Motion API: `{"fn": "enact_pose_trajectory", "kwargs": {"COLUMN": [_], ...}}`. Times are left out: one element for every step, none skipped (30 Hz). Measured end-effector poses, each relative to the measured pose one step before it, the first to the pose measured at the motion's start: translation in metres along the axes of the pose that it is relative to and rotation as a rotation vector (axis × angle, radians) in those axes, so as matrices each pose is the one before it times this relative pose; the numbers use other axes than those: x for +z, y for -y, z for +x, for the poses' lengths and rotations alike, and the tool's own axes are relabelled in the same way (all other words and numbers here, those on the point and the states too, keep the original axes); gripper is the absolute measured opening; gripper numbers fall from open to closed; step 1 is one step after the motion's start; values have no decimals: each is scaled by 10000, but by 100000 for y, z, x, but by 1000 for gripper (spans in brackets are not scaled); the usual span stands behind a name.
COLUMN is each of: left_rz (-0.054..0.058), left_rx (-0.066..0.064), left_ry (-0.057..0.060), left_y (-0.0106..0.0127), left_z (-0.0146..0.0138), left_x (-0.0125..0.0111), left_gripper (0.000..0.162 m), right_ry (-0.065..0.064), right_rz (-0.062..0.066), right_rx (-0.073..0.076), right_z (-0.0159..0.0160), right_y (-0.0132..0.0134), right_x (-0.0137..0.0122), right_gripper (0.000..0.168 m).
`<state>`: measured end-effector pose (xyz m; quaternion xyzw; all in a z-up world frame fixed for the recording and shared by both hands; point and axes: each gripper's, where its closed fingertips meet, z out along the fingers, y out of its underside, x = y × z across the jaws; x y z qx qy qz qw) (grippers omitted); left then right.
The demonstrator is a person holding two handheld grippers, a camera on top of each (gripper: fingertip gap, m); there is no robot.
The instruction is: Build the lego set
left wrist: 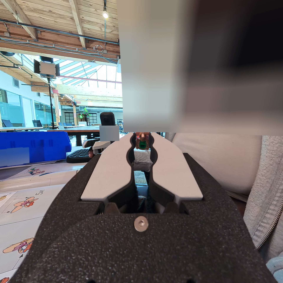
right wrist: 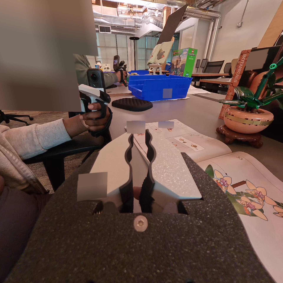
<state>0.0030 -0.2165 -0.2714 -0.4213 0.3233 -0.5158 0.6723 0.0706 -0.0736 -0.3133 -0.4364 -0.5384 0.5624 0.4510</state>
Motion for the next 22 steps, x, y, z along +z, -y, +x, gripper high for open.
{"fn": "enact_pose_trajectory", "kwargs": {"left_rz": [-7, -2, -9, -10, -5, -9, -10, -5, -7, -4, 1, 4, 6, 4, 5, 8, 5, 7, 14, 12, 0, -13], "left_rx": [2, 1, 1, 2, 1, 4, 7, 7, 3, 5, 7, 4, 1, 0, 5, 8, 6, -1, 0, 1, 11, 30], "left_ry": [5, 2, 4, 6, 4, -7, -2, 4, 2, -1, 4, 1, 1, 9, 2, 0, 6, 20, 11, 1, 8, 36], "left_y": [-45, -17, -18, -67, -38, -49, -78, -31, -50, -48, -42, -25, -17, -46, -27, -17, -21, -15, -2, -24, -18, 19], "left_z": [-43, -5, -22, -7, -7, -7, 21, -31, -16, -23, -40, -28, -13, -27, -23, 30, -16, -36, -69, -72, -23, -31], "left_x": [46, 27, 7, 59, 62, 49, 12, 25, 59, 63, 70, 19, 30, 41, 4, 16, 15, 31, 29, -1, 16, 31], "left_gripper": [15, 15, 15, 15, 15, 15, 15, 15, 15, 15, 15, 15, 15, 15, 15, 15, 15, 15, 15, 15, 15, 15], "right_ry": [-2, -1, -3, -3, 1, 0, -2, -1, 1, 3, 0, 1, 2, 0, -1, 0, 0, -2, -12, -31, -27, -31], "right_rz": [1, -1, 2, 3, 2, 4, 5, 3, 3, 2, 0, 0, 2, 3, 3, -1, -2, 0, 0, -12, -45, -73], "right_rx": [-6, -5, -5, -5, -3, -5, -10, -10, -7, -4, -2, 0, -1, -5, -4, -1, -1, 0, -4, -17, -16, -14], "right_z": [-3, -5, -5, 7, -11, 1, -12, -4, -6, -13, 1, -2, -2, -9, 4, 0, 0, -7, 18, 17, 10, 22], "right_y": [1, -1, 3, 14, 4, 6, 7, 5, 4, 3, 0, 0, 2, 4, 3, -2, -3, 0, 0, -16, -51, -79], "right_x": [3, 2, -6, 3, -6, -7, -2, -5, 4, -6, 0, 0, 1, -6, 2, -1, -2, 2, 0, 20, 37, 56], "right_gripper": [15, 15, 15, 15, 15, 15, 15, 15, 15, 15, 15, 15, 15, 15, 15, 15, 15, 15, 15, 14, 14, 14]}}
